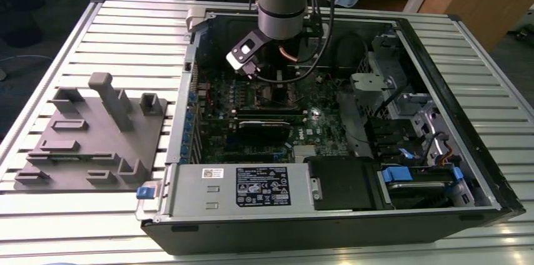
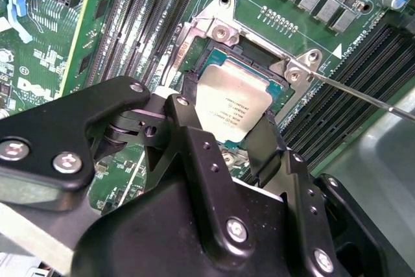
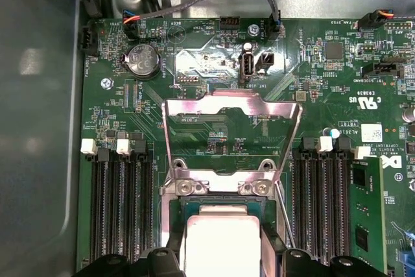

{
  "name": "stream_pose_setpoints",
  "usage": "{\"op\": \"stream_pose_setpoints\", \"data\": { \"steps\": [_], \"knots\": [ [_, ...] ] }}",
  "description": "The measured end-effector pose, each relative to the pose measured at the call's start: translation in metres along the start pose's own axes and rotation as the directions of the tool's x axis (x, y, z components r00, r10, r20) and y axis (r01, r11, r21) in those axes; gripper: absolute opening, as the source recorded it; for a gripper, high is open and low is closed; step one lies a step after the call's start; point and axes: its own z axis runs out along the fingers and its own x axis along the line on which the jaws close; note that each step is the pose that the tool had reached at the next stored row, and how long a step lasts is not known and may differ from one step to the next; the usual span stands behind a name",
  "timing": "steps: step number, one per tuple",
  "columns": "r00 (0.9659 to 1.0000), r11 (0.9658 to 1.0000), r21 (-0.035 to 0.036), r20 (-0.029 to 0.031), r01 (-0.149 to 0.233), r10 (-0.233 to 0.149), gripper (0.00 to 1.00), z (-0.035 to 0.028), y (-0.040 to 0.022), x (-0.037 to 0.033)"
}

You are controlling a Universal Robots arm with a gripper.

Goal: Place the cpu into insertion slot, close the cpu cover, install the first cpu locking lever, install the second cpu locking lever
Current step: 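Place the cpu into insertion slot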

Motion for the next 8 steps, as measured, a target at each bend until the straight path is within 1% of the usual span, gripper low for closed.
{"op": "stream_pose_setpoints", "data": {
  "steps": [8],
  "knots": [
    [1.0, 1.0, -0.0003, -0.0004, 0.0, 0.0, 0.54, 0.0002, 0.0, 0.0001]
  ]
}}
